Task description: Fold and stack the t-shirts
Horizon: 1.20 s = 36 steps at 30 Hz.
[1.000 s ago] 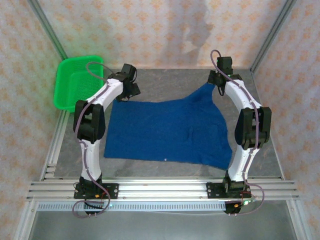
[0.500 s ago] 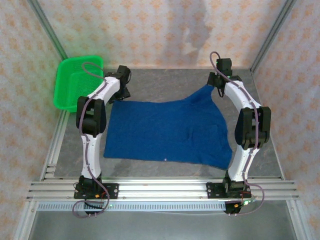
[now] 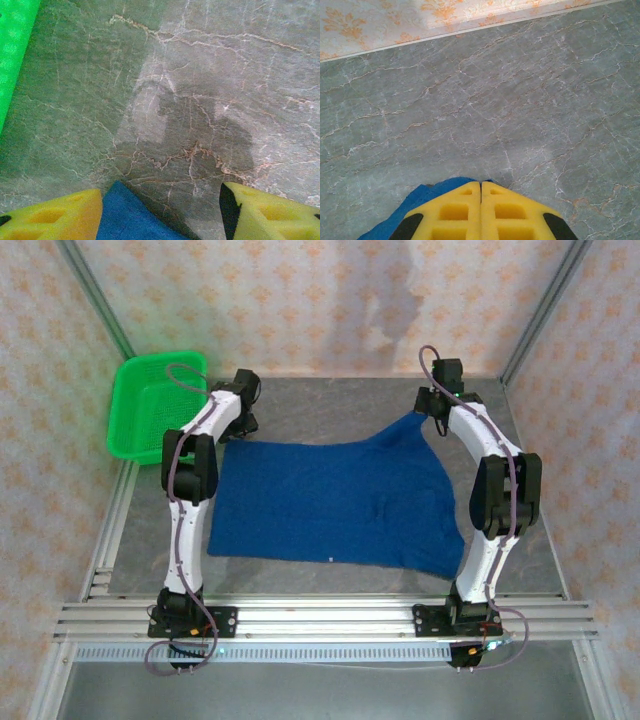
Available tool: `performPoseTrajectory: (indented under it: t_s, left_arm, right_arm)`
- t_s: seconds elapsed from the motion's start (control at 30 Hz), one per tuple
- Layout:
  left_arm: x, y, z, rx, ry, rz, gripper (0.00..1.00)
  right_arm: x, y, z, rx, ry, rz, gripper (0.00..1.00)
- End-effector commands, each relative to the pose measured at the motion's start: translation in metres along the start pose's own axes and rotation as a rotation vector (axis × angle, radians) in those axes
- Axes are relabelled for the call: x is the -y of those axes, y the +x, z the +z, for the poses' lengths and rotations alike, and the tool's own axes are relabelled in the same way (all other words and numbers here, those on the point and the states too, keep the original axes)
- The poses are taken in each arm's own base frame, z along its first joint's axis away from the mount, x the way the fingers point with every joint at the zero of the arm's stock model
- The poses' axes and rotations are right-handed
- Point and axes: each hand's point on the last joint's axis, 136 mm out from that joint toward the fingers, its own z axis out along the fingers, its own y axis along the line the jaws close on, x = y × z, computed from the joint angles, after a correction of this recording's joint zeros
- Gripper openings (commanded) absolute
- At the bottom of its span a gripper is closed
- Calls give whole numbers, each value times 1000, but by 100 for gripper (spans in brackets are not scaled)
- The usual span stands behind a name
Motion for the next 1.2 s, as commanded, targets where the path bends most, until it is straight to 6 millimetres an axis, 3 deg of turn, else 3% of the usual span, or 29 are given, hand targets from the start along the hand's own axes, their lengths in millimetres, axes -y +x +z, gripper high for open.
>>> performPoseTrajectory:
  t_s: [0.0, 0.27, 0.43, 0.63, 0.73, 0.9, 1.17]
  left_arm:
    - [-19, 2, -1, -17, -80, -9, 62]
    - [-27, 16, 9, -66, -107, 17, 60]
    - [-28, 17, 15, -68, -113, 15, 54]
    - [-28, 19, 25, -96, -102, 13, 36]
    - [-29, 20, 28, -109, -91, 12, 22]
    - [-27, 13, 19, -100, -47, 7, 5]
    - [-22, -2, -21, -34, 63, 4, 0]
  right_arm:
    - [2, -9, -14, 33, -4, -1, 0]
    - [2, -9, -13, 30, -4, 8, 0]
    - [3, -8, -15, 29, 2, 4, 0]
    - [5, -7, -17, 29, 8, 11, 0]
    - [5, -8, -18, 29, 9, 18, 0]
    - [3, -11, -21, 36, -1, 54, 0]
    - [3, -16, -37, 69, -19, 141, 0]
